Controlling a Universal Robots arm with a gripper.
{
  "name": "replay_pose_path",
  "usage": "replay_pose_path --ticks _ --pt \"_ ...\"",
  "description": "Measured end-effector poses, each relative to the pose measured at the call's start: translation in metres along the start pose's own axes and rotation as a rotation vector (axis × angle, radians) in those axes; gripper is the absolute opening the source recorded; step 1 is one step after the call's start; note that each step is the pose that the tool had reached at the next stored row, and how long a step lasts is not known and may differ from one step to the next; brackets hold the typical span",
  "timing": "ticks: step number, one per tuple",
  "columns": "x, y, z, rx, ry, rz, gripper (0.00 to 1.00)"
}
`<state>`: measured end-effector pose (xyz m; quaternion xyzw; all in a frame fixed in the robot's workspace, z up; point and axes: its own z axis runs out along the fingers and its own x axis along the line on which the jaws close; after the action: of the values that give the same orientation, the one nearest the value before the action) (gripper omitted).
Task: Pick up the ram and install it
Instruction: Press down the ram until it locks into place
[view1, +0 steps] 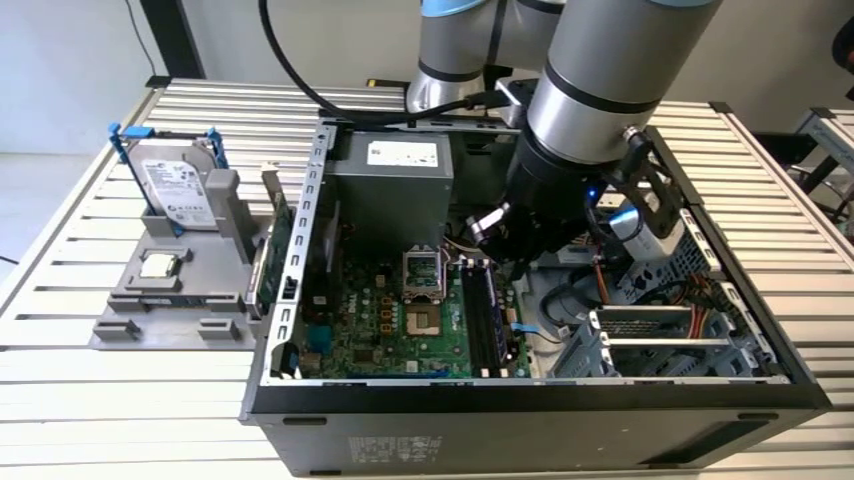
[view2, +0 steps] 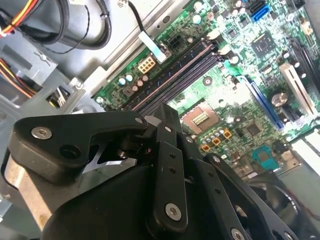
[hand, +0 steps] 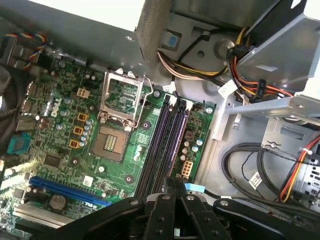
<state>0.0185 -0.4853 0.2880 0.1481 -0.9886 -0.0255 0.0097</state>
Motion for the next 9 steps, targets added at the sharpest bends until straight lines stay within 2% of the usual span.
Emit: replay_pose_path --ticks 9 --pt "-0.0013 -0.0004 -0.0001 -0.0033 0.0005 -0.075 0.0"
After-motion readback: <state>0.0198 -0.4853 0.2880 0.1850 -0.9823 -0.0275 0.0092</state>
